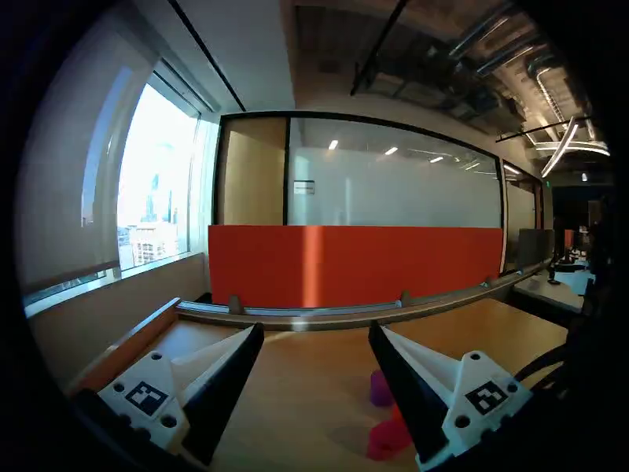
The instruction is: Pour water
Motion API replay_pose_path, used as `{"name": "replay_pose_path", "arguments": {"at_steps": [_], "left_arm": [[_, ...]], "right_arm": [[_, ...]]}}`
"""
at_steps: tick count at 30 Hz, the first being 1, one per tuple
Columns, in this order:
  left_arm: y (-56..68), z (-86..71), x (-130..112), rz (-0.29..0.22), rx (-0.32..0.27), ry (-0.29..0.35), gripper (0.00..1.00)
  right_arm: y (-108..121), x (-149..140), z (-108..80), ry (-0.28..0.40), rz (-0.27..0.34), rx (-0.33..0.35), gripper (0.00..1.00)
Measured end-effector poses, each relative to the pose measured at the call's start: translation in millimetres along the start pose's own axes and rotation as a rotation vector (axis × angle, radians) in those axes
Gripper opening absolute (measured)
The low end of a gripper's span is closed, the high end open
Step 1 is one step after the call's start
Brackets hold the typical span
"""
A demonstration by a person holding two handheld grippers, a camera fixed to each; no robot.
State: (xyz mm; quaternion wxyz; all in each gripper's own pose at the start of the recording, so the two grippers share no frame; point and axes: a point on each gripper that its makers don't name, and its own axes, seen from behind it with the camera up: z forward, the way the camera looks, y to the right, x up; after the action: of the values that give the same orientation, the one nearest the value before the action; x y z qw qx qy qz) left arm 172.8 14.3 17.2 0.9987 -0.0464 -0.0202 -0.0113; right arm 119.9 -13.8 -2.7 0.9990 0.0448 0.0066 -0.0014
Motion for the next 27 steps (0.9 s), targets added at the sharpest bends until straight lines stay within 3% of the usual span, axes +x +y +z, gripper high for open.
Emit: {"name": "replay_pose_path", "arguments": {"at_steps": [6,12,21,27], "left_arm": [[13.6,-0.3,3.1,0.007,-0.062,-0.016,0.99],[33.9,-6.5,12.1,-0.002,-0.168,-0.012,0.99],[65.5,-20.2,27.8,0.032,-0.318,0.003,0.99],[89.9,-29.8,36.1,-0.002,-0.441,0.012,0.99]], "right_arm": [[-12.4,7.5,-2.6,0.003,0.048,0.068,0.99],[-30.6,18.0,-10.5,0.008,0.084,0.179,0.99],[-62.4,24.1,-25.2,0.005,0.000,0.336,0.99],[-84.7,37.5,-39.5,0.014,0.009,0.448,0.99]]}}
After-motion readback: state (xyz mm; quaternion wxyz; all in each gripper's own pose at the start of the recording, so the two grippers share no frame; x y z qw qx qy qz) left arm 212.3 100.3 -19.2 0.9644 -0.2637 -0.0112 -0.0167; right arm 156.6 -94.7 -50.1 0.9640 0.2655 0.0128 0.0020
